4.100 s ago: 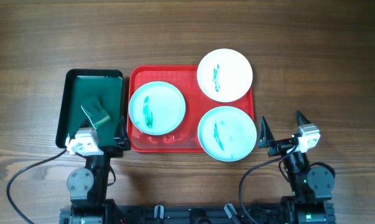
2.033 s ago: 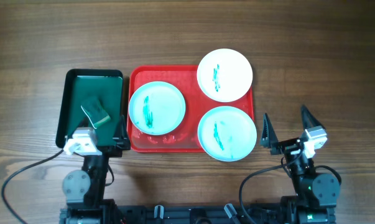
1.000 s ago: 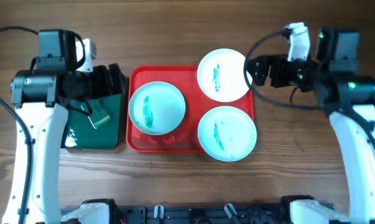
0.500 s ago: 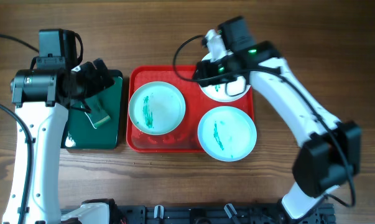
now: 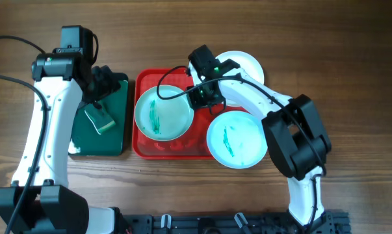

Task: Clean dirty plates on tray and stack at the side
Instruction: 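Reach the right gripper to the rim of the left white plate, then grasp the green sponge in the green tray with the left gripper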

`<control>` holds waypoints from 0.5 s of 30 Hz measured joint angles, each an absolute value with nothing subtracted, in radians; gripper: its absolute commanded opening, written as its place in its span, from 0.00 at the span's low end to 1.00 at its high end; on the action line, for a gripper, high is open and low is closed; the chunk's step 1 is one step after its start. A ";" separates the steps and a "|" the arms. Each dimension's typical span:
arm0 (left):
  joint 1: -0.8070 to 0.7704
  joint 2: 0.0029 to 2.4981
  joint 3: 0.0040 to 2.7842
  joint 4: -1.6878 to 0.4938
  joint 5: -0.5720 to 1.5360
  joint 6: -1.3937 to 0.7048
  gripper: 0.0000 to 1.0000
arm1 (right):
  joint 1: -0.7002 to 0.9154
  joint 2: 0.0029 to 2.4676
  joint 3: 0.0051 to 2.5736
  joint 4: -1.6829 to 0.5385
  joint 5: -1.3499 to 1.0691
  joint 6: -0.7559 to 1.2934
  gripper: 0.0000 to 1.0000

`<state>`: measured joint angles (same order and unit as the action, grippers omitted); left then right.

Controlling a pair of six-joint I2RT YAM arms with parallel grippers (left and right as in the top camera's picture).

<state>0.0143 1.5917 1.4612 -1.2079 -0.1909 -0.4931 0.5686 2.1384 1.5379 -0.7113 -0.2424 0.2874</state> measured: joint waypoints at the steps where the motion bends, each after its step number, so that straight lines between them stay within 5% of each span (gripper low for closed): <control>1: 0.015 1.592 1.461 -1.205 -0.192 -0.493 1.00 | 0.569 2.139 1.538 -0.702 -0.239 0.296 0.20; 10: 0.113 1.592 1.446 -1.193 -0.194 -0.515 0.99 | 0.613 2.140 1.504 -0.657 -0.207 0.373 0.14; 12: 0.132 1.592 1.426 -1.187 -0.197 -0.518 0.98 | 0.624 2.140 1.500 -0.657 -0.197 0.397 0.04; 15: 0.133 1.592 1.385 -1.143 -0.198 -0.521 0.89 | 0.622 2.141 1.499 -0.657 -0.185 0.436 0.04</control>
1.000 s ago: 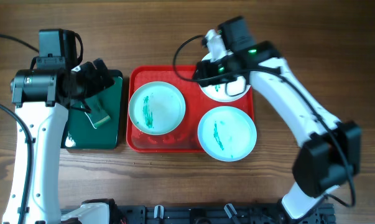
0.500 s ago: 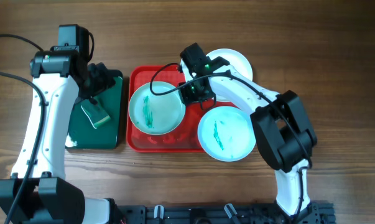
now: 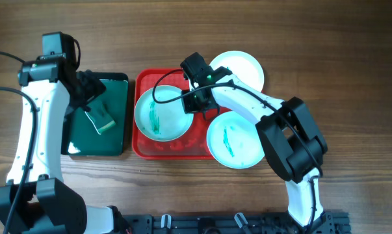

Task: Clean dirty plates on tray and stack at the side
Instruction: 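Grasp the green sponge in the green tray with the left gripper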

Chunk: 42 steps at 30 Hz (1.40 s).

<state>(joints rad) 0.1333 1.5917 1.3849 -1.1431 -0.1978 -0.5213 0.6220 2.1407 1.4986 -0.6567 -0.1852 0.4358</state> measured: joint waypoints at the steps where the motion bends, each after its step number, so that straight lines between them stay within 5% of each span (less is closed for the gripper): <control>1: 0.133 1.592 1.360 -1.116 -0.197 -0.524 0.84 | 0.621 2.141 1.499 -0.657 -0.186 0.446 0.04; 11: 0.133 1.600 1.077 -0.736 -0.193 -0.554 0.52 | 0.621 2.141 1.499 -0.656 -0.185 0.456 0.04; 25: 0.133 1.797 1.021 -0.567 -0.149 -0.630 0.33 | 0.621 2.141 1.499 -0.654 -0.185 0.457 0.04; 30: 0.133 1.808 1.021 -0.560 -0.151 -0.637 0.04 | 0.621 2.141 1.499 -0.653 -0.185 0.457 0.04; 42: 0.133 1.810 1.134 -0.769 -0.136 -0.594 0.04 | 0.621 2.141 1.499 -0.648 -0.183 0.457 0.04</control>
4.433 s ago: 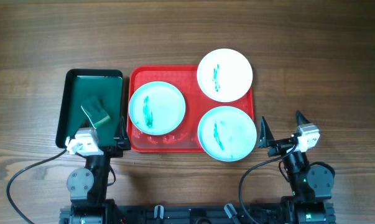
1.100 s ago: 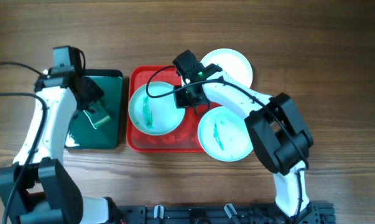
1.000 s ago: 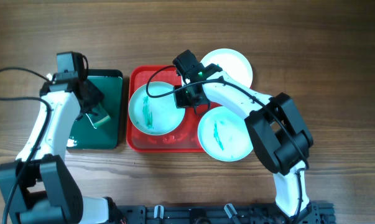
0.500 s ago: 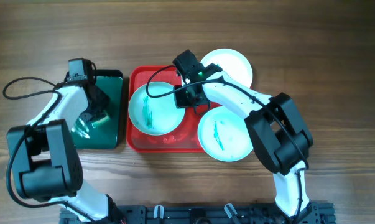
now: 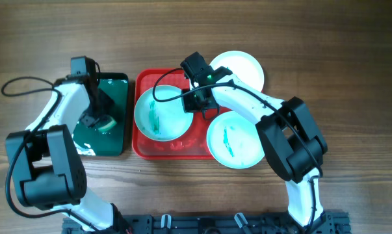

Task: Clean dirty plates on tray and stack at the side
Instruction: 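Grasp the green sponge in the green tray with the left gripper, then tilt the plate up with the right gripper, bring sponge to it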

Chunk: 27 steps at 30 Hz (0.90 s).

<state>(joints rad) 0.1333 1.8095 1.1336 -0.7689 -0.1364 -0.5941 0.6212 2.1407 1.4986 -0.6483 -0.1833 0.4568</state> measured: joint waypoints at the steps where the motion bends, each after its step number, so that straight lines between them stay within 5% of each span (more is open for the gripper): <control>1: 0.133 1.808 1.161 -0.802 -0.132 -0.580 0.04 | 0.621 2.141 1.499 -0.648 -0.183 0.457 0.04; 15: 0.019 1.674 1.269 -0.874 0.171 -0.325 0.04 | 0.579 2.153 1.498 -0.634 -0.307 0.398 0.04; 27: -0.123 1.851 1.269 -0.803 0.154 -0.311 0.04 | 0.512 2.163 1.474 -0.615 -0.547 0.251 0.04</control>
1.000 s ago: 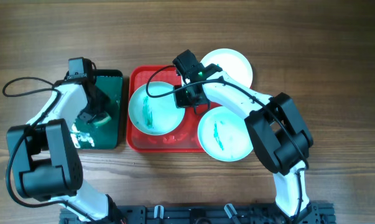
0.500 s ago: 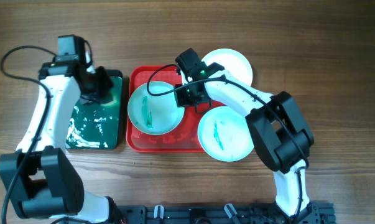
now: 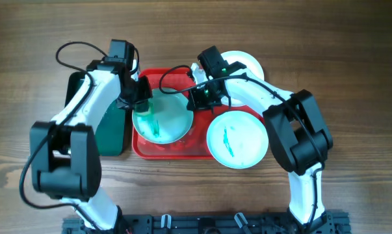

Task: Clean dirty plates on tray and stack at the side
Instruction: 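Tilt the plate up with the right gripper, bring sponge to it, then scrub the plate face with the sponge in the left gripper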

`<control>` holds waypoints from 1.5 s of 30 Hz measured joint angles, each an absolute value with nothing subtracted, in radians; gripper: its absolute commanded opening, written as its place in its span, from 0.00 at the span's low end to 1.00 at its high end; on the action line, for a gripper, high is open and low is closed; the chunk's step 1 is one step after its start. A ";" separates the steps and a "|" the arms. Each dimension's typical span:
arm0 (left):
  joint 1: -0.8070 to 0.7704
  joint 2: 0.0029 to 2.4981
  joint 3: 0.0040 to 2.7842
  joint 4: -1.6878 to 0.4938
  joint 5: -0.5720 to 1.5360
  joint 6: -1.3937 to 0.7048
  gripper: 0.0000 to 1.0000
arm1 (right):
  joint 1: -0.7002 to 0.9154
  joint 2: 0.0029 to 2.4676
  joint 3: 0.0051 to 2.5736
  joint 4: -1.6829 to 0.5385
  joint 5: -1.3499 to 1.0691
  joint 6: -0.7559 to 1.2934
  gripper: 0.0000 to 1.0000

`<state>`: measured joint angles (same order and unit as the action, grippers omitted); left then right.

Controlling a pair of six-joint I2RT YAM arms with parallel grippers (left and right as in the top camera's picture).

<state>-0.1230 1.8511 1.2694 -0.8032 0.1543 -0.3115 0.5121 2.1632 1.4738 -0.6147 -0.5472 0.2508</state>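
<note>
A pale teal plate (image 3: 166, 120) with a green smear lies in the red tray (image 3: 176, 151). My left gripper (image 3: 141, 104) is over the plate's left edge, shut on the sponge (image 3: 143, 120), which touches the plate. At the plate's right rim sits my right gripper (image 3: 194, 99), shut on that rim. A second smeared plate (image 3: 238, 140) rests on the table, overlapping the tray's right edge. Behind it lies a clean white plate (image 3: 244, 65), partly covered by the right arm.
A dark green tray (image 3: 114, 133) lies left of the red tray, largely covered by the left arm. Cables loop above both arms. Bare wooden table surrounds the trays.
My left gripper was down on the sponge in the green tray; now it is over the left edge of the plate in the red tray, sponge with it. The right gripper still holds the rim.
At first my left gripper hovered over the green tray beside the sponge while the right gripper was at the tray plate's right rim. Then the left arm swung left, then came down on the sponge. Now the sponge is on the plate, with the right gripper holding its rim.
</note>
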 measured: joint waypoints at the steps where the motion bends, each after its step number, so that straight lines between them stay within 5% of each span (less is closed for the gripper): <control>1: -0.123 1.869 1.269 -0.794 0.152 -0.311 0.04 | 0.512 2.164 1.474 -0.613 -0.558 0.241 0.04; 14: -0.216 1.953 1.296 -0.744 0.095 -0.319 0.04 | 0.455 2.174 1.466 -0.590 -0.575 0.261 0.04; 27: -0.255 1.955 1.351 -0.836 0.092 -0.554 0.04 | 0.443 2.173 1.467 -0.571 -0.506 0.399 0.04; 37: -0.327 1.955 1.275 -0.841 0.125 -0.303 0.04 | 0.444 2.173 1.467 -0.567 -0.469 0.435 0.04; 45: -0.312 1.955 1.267 -0.692 0.038 -0.430 0.04 | 0.451 2.171 1.468 -0.578 -0.455 0.467 0.04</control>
